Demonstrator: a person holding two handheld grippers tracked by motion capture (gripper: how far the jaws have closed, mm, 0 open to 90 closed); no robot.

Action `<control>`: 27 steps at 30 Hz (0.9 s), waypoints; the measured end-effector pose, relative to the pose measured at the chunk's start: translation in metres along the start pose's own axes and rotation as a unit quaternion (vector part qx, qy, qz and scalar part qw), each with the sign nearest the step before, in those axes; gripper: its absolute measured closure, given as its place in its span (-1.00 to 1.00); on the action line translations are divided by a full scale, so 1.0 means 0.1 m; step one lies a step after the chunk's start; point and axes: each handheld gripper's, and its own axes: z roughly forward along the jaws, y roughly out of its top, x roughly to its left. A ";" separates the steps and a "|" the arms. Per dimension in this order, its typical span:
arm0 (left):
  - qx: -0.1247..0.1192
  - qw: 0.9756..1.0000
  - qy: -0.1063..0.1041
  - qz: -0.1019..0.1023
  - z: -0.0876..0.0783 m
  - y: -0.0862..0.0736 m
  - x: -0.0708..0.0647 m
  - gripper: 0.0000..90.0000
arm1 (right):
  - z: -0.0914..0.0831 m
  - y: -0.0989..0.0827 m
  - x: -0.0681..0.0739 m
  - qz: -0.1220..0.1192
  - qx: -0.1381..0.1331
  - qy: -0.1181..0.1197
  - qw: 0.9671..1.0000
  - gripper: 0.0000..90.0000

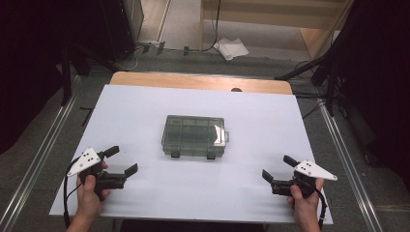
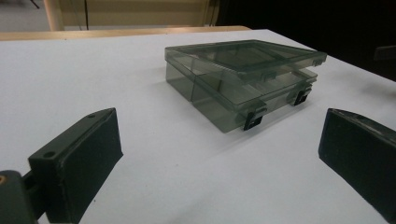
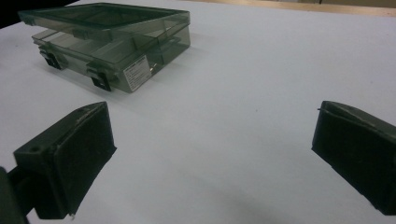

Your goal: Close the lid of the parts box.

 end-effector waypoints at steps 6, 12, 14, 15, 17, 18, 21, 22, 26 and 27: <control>-0.001 1.000 0.008 0.002 -0.10 -0.05 0.02 -1.00 | -0.09 -0.02 -0.04 0.006 -0.008 -0.007 1.000 -1.00; -0.005 1.000 0.017 -0.004 -0.23 -0.09 0.04 -1.00 | -0.16 -0.03 -0.06 0.016 -0.018 -0.014 1.000 -1.00; -0.006 1.000 0.018 -0.004 -0.26 -0.10 0.04 -1.00 | -0.17 -0.04 -0.05 0.010 -0.016 -0.018 1.000 -1.00; -0.004 1.000 0.020 -0.001 -0.28 -0.10 0.03 -1.00 | -0.17 -0.05 -0.05 0.011 -0.015 -0.018 1.000 -1.00; -0.003 1.000 0.025 0.004 -0.31 -0.11 0.03 -1.00 | -0.18 -0.07 -0.06 0.013 -0.012 -0.019 1.000 -1.00; -0.003 1.000 0.027 0.004 -0.32 -0.12 0.03 -1.00 | -0.18 -0.08 -0.06 0.010 -0.012 -0.020 1.000 -1.00; -0.005 0.999 0.032 0.002 -0.36 -0.12 0.06 -1.00 | -0.22 -0.10 -0.07 0.016 -0.012 -0.021 1.000 -1.00; -0.005 0.999 0.035 0.001 -0.37 -0.13 0.06 -1.00 | -0.23 -0.11 -0.07 0.014 -0.013 -0.022 1.000 -1.00; -0.004 0.999 0.036 0.001 -0.37 -0.14 0.08 -1.00 | -0.26 -0.14 -0.08 0.021 -0.011 -0.025 0.999 -1.00; -0.002 0.999 0.036 0.003 -0.37 -0.14 0.08 -1.00 | -0.26 -0.15 -0.08 0.019 -0.011 -0.026 0.999 -1.00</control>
